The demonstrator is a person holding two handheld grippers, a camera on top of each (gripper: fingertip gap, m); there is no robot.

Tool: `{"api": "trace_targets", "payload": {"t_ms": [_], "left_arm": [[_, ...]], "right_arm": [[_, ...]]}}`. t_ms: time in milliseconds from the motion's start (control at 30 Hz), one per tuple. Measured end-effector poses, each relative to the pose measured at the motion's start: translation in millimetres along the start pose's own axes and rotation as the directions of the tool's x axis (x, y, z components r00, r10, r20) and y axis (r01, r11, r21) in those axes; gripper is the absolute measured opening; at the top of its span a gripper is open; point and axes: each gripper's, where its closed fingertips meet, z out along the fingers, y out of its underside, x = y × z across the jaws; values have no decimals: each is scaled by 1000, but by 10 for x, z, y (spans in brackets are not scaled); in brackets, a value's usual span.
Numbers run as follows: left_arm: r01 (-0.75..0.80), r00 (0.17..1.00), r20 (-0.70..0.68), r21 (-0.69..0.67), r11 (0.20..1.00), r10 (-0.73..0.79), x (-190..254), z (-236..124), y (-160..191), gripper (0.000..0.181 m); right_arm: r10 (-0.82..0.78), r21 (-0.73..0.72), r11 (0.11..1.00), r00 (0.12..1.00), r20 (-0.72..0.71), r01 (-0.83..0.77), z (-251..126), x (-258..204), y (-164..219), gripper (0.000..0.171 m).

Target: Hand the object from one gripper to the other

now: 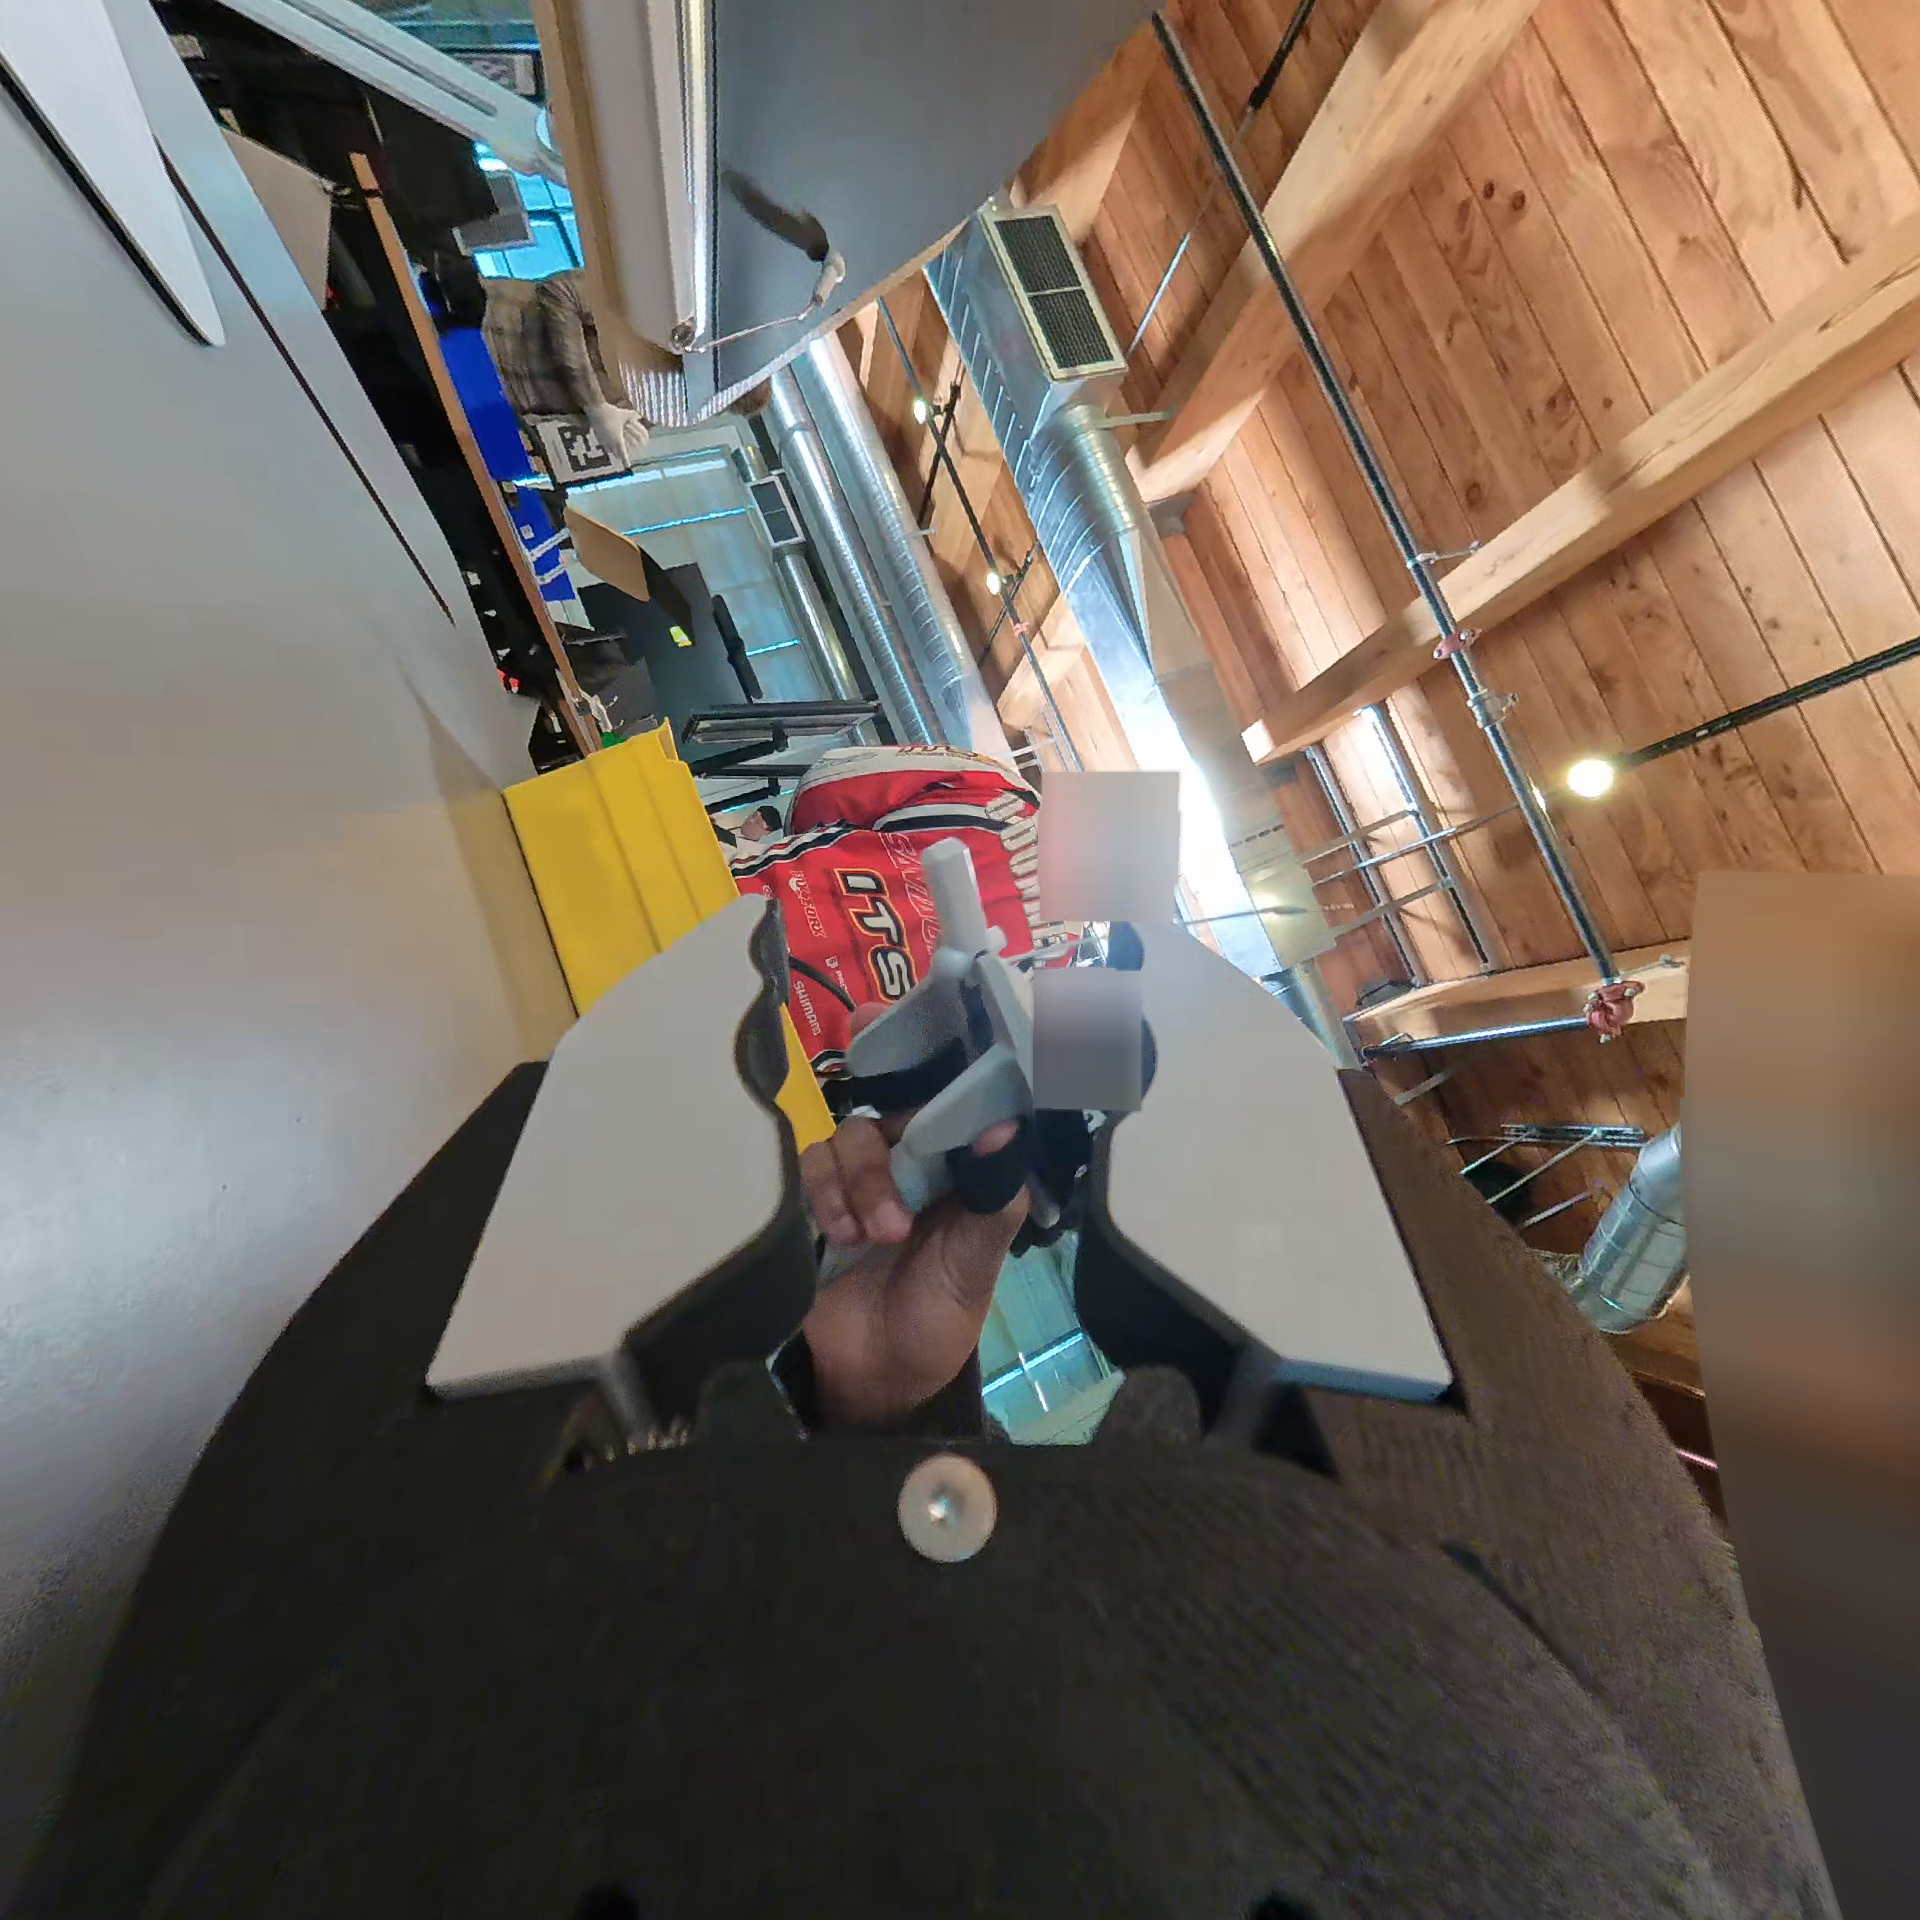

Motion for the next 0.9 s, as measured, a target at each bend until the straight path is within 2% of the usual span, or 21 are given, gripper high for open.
{"api": "trace_targets", "payload": {"t_ms": [33, 100, 167, 233, 333, 467, 567, 633, 667, 767, 900], "left_arm": [[2, 1000, 1, -5, 1000, -2, -3, 3, 14, 59], [13, 1000, 3, -19, 1000, -13, -13, 11, 51, 58], [29, 1000, 3, -26, 999, -29, -23, 15, 72, 57], [43, 999, 3, -25, 999, -43, -35, 12, 74, 55], [49, 999, 1, -23, 999, -49, -35, 10, 65, 54], [49, 999, 0, -31, 998, -49, -42, 13, 74, 53], [57, 998, 0, -38, 998, -57, -54, 16, 89, 52], [59, 998, -1, -43, 997, -60, -55, 18, 96, 52], [59, 998, -1, -45, 997, -59, -57, 19, 98, 52], [60, 998, -1, -45, 997, -60, -60, 16, 90, 51], [55, 998, -4, -49, 997, -56, -50, 19, 90, 51]], "right_arm": [[-19, -1, 1000, 999, -32, 19, -79, 76, -92, 13], [-75, -37, 997, 988, -136, 70, -290, 321, -271, 13], [-107, -146, 987, 952, -285, 67, -588, 735, -370, 13], [-80, -220, 975, 901, -427, -18, -969, 1180, -415, 13], [63, -247, 938, 821, -567, -242, -1514, 1670, -288, 13], [364, -216, 811, 758, -542, -544, -1787, 1834, 66, 13], [412, -186, 784, 721, -556, -592, -1877, 1959, 184, 15], [382, -250, 754, 715, -586, -607, -1941, 1998, 329, 44], [360, -276, 742, 710, -605, -611, -1982, 2018, 381, 50], [302, -254, 780, 699, -649, -573, -2103, 2118, 301, 53], [230, -162, 885, 711, -665, -437, -2186, 2142, -127, 45]]}}
